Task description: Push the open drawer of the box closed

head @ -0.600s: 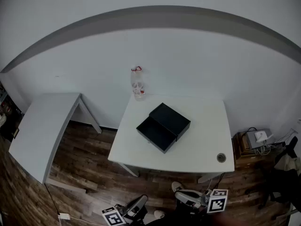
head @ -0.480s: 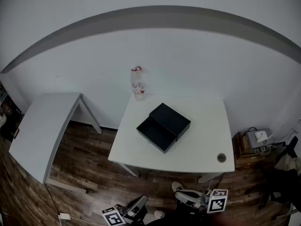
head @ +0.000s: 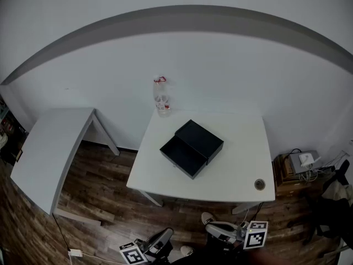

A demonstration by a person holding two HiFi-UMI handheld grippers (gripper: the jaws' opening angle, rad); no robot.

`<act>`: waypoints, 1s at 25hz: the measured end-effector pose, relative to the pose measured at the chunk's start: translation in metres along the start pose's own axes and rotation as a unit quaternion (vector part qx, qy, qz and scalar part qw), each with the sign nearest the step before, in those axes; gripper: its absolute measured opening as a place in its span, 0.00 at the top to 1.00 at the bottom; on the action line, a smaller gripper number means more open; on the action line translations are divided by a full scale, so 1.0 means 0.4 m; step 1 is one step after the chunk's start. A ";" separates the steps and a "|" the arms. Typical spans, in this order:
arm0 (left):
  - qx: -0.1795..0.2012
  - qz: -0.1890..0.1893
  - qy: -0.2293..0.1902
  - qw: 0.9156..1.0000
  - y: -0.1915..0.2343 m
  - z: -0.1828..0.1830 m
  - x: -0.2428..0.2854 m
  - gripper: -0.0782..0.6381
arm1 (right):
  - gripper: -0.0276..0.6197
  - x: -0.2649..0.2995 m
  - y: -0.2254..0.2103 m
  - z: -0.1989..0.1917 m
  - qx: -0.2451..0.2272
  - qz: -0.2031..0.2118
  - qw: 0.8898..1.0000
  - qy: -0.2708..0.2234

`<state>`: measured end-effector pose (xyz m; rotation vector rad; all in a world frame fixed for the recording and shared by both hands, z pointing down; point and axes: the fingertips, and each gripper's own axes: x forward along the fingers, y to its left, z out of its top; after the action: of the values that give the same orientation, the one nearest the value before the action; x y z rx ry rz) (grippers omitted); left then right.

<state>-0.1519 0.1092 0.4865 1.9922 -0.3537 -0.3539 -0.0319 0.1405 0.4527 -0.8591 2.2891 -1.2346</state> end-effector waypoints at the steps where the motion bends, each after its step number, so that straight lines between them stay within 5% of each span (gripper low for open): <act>1: 0.000 -0.001 0.001 1.000 -0.001 0.000 0.000 0.89 | 0.95 0.000 0.000 0.003 0.000 0.000 1.000 -0.002; 16: -0.008 -0.007 -0.019 1.000 0.005 0.016 0.058 0.89 | 0.94 -0.016 -0.062 0.122 -0.025 -0.034 0.999 -0.006; 25: -0.011 0.007 -0.064 0.998 0.033 0.047 0.110 0.89 | 0.88 -0.008 -0.211 0.352 -0.157 -0.101 0.981 0.058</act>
<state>-0.1203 0.0708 0.4864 1.9488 -0.4426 -0.4753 0.0822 0.0226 0.4499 -1.1848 2.5885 -1.0395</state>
